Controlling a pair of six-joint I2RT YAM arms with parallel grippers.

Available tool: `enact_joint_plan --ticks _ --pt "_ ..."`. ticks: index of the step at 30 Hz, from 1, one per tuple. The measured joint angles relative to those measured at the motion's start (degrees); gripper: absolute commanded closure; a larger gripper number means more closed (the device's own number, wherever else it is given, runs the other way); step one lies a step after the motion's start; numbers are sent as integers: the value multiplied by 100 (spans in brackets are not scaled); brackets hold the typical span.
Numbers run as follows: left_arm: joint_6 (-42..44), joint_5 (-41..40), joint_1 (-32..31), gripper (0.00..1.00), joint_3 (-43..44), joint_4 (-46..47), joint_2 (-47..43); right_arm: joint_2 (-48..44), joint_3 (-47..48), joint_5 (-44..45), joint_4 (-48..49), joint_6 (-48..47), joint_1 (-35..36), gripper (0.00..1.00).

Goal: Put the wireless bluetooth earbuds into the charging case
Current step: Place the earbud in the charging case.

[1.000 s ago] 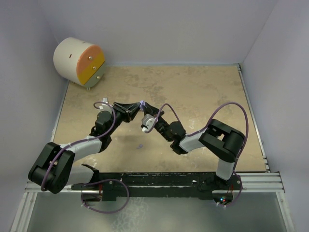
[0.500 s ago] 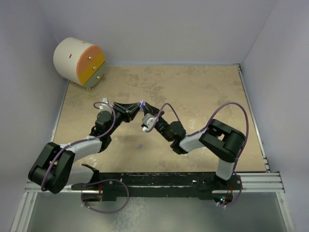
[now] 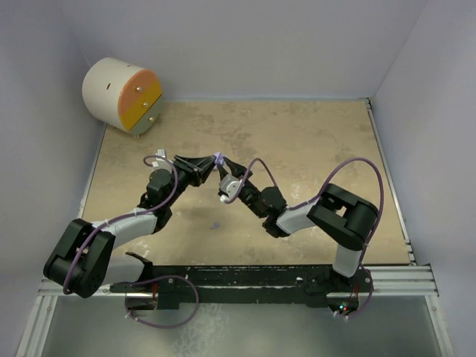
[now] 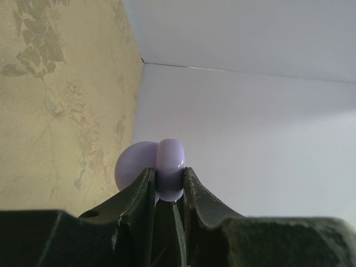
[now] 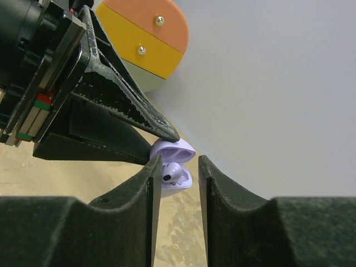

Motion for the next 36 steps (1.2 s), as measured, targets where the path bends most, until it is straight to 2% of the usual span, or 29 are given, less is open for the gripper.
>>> enact_joint_plan --ticks 9,13,15,19,22,26,29,36 --pt "-2 -17 0 100 17 44 2 -101 2 -81 -76 90 24 47" --pt "2 -76 0 100 44 87 39 -450 -7 -127 -203 271 28 36" --pt "2 -118 2 100 76 103 118 -774 -22 -122 -326 442 28 34" --pt "2 -131 35 100 87 177 319 -1379 -37 -13 -841 1008 28 39" --pt "7 -136 118 100 87 219 415 -1818 -35 240 -1657 1864 28 42" --pt "79 -162 223 100 85 186 361 -2140 214 319 -3366 3080 26 48" --pt "221 -197 308 100 70 -22 87 -2168 369 -31 -4439 3757 31 48" --pt "743 -433 446 100 -164 -949 -1241 -2225 184 -396 -5504 4765 254 50"
